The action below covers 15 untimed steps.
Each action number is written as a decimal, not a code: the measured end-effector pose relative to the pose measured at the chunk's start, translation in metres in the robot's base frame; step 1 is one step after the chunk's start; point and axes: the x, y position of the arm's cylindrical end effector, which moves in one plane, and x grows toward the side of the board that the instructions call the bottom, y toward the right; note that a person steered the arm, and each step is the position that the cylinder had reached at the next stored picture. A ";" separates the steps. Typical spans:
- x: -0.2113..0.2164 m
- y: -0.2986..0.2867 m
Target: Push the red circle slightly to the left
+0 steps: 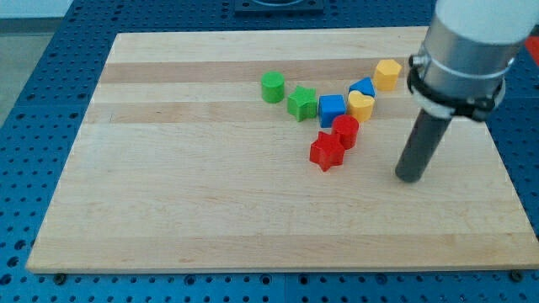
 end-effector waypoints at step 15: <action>0.019 -0.033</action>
